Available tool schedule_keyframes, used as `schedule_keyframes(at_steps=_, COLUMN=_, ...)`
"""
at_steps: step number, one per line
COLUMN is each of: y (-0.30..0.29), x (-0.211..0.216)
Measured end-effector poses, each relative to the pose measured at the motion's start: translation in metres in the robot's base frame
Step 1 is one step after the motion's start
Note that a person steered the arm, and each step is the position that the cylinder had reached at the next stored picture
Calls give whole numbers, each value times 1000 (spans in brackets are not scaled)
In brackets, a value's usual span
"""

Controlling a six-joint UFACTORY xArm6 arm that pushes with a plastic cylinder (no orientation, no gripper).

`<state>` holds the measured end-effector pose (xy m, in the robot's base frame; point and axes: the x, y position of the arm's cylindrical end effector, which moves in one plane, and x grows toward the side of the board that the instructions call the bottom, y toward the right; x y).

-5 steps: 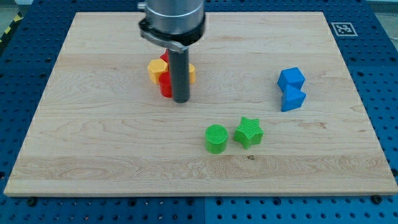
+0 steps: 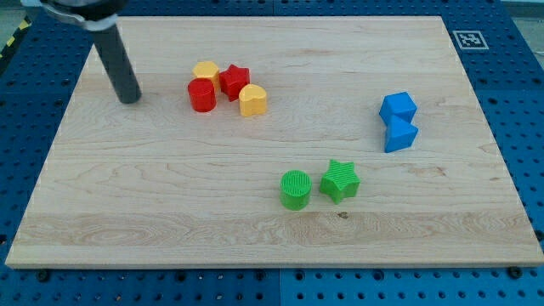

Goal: Separate the yellow hexagon from the red circle

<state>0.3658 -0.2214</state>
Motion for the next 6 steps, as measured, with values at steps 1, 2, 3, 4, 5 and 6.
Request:
schedule_keyframes(at_steps=1, y=8, x=-50)
schedule_keyframes(at_steps=2, y=43, x=-69)
schedule_keyframes(at_steps=3, y=73, x=-56)
schedule_keyframes(at_steps=4, y=108, x=-41)
schedule_keyframes(at_steps=5, y=130, x=-13)
schedule_keyframes(at_steps=6, y=135, x=17)
